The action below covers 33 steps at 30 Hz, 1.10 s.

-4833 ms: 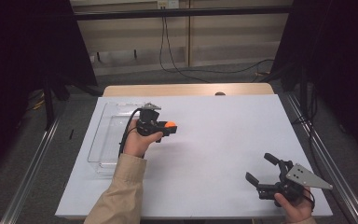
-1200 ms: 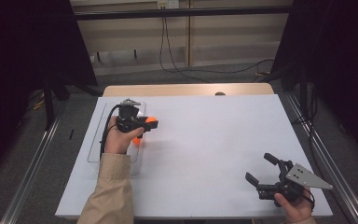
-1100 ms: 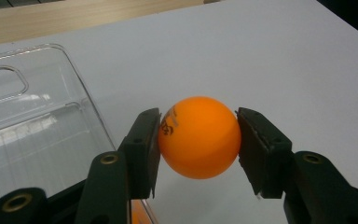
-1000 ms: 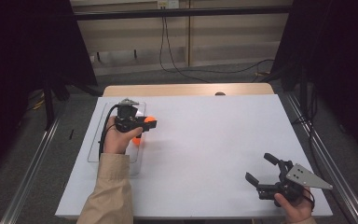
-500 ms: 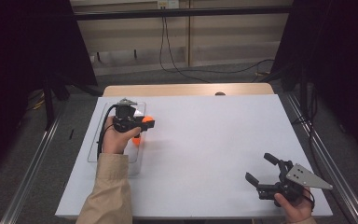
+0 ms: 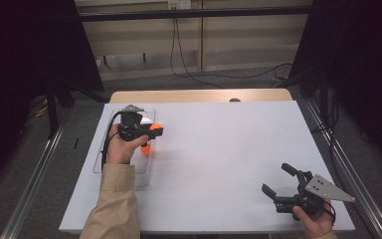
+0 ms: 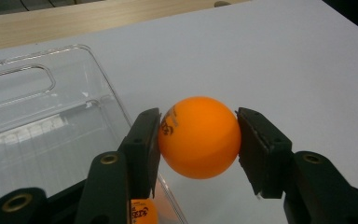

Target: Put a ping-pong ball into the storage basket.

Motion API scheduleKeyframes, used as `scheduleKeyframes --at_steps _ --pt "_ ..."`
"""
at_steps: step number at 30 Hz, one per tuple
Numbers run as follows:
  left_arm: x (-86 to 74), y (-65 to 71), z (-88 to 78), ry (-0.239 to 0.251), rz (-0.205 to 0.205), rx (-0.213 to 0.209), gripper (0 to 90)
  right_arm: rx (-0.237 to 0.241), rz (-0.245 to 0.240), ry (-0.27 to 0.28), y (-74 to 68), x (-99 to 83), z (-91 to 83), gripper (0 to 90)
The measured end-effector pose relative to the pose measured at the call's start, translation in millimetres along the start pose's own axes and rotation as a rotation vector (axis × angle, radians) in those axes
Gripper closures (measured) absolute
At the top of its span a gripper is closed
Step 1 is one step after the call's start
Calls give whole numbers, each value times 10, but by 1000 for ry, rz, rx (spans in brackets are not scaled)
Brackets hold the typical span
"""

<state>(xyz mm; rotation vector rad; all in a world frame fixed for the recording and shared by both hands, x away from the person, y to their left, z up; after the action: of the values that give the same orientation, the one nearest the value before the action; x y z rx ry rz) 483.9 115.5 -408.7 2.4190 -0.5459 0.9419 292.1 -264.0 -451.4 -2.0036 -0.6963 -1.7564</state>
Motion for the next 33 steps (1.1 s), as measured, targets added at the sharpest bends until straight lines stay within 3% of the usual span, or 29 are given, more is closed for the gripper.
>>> scheduleKeyframes --at_steps 33 --pt "-14 -105 -115 9 -8 26 510 4 1 -3 -10 -7 13 24"
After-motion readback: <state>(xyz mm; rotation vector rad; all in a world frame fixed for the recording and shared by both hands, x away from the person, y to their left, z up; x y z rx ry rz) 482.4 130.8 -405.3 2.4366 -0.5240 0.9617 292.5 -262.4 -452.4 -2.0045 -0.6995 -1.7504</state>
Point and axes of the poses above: each handheld gripper's, and its own axes: z roughly forward along the jaws, x roughly out of its top, y roughly to its right, the point moved 7 cm from there along z, roughly forward along the jaws, and after that the axes turned 7 degrees about -z, right-handed, at the moved point
